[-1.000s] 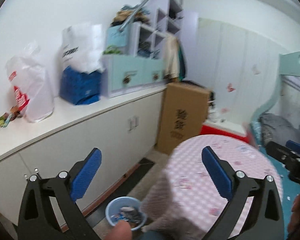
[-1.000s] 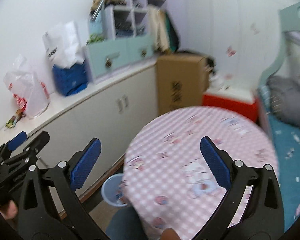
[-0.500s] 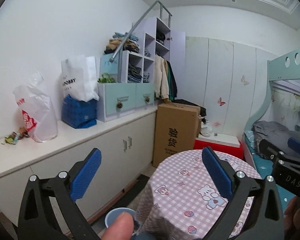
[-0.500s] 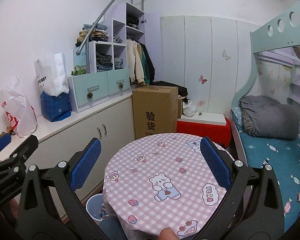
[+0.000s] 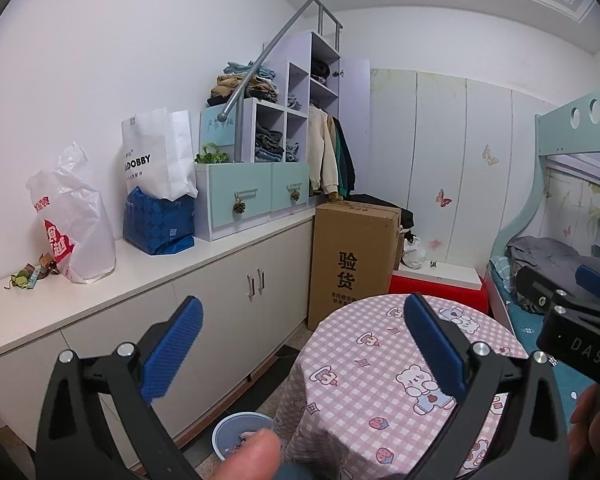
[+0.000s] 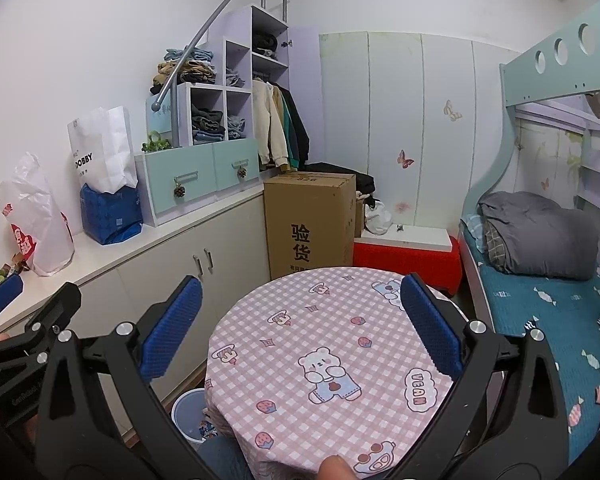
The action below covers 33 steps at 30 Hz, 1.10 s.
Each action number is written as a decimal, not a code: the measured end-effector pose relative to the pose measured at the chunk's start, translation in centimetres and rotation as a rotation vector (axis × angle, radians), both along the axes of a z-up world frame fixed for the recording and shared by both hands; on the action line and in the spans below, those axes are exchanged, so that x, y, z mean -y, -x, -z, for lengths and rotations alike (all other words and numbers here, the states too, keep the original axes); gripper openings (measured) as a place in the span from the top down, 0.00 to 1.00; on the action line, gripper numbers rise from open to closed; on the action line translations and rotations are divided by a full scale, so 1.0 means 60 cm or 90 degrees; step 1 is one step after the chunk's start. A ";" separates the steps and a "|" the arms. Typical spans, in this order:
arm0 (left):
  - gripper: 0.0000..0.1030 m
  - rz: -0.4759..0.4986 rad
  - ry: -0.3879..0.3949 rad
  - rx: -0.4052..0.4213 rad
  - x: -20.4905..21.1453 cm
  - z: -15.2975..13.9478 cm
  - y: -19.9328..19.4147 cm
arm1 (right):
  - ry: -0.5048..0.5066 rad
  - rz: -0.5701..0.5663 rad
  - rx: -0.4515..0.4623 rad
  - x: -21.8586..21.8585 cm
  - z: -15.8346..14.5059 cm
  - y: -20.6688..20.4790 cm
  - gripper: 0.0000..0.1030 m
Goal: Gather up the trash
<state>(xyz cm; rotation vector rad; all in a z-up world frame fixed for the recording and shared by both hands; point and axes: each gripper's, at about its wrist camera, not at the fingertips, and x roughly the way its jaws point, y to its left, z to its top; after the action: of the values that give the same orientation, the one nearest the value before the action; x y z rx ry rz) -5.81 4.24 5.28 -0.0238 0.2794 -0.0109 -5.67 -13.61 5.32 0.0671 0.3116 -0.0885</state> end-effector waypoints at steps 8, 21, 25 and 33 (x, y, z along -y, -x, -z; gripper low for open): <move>0.04 0.002 0.000 0.004 0.003 0.001 -0.001 | -0.001 0.005 -0.001 0.004 0.002 -0.008 0.06; 0.04 0.003 -0.008 0.008 0.013 0.001 -0.003 | -0.008 0.002 -0.005 0.009 0.006 -0.013 0.06; 0.04 0.004 -0.009 0.008 0.015 0.001 -0.003 | -0.011 0.003 -0.005 0.010 0.007 -0.014 0.06; 0.04 0.006 -0.012 0.017 0.018 0.002 -0.001 | -0.013 0.000 -0.006 0.012 0.009 -0.017 0.06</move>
<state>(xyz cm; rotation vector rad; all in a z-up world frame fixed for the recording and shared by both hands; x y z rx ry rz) -5.74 3.15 5.16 -0.0043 0.2528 -0.0183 -4.63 -14.31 4.75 0.0873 0.3228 -0.0858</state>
